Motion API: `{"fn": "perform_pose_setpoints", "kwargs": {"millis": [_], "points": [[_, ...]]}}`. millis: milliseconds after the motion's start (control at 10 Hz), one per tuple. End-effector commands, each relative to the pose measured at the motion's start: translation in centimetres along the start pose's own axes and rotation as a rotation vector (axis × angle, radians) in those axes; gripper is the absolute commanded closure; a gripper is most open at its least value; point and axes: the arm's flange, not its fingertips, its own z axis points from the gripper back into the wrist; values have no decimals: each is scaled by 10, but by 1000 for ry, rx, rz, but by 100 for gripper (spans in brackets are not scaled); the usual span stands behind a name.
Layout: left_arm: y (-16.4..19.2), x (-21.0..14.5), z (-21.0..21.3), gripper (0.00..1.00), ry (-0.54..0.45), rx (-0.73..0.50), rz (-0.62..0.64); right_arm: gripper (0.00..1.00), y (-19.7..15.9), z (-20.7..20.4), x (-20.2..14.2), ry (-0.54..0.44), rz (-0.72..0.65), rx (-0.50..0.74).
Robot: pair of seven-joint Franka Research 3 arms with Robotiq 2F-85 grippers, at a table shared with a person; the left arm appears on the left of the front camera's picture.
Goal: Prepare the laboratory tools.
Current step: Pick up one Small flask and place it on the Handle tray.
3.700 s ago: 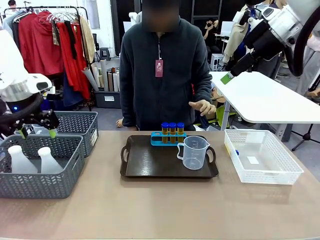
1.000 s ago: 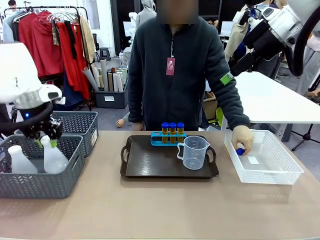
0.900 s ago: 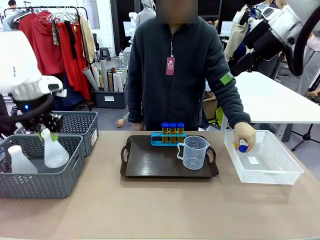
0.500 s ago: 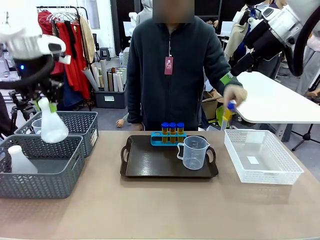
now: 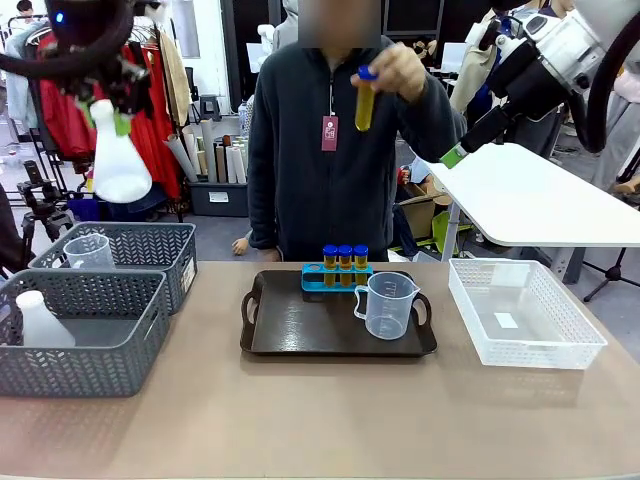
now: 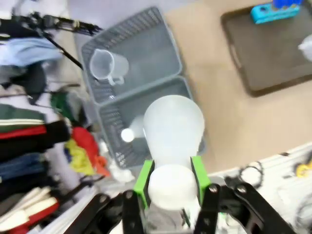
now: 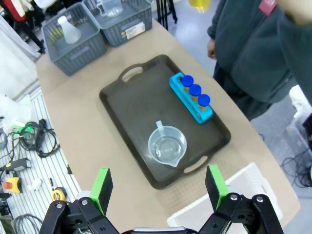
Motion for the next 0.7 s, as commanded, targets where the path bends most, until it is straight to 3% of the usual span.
{"fn": "perform_pose_setpoints", "kwargs": {"millis": [0, 600], "points": [[-12, 35, 28, 100, -1, 35, -76, 0, 0, 2, 0, -6, 3, 6], [-56, 85, 70, 100, -88, 13, -220, 0, 0, 2, 0, -6, 3, 6]]}}
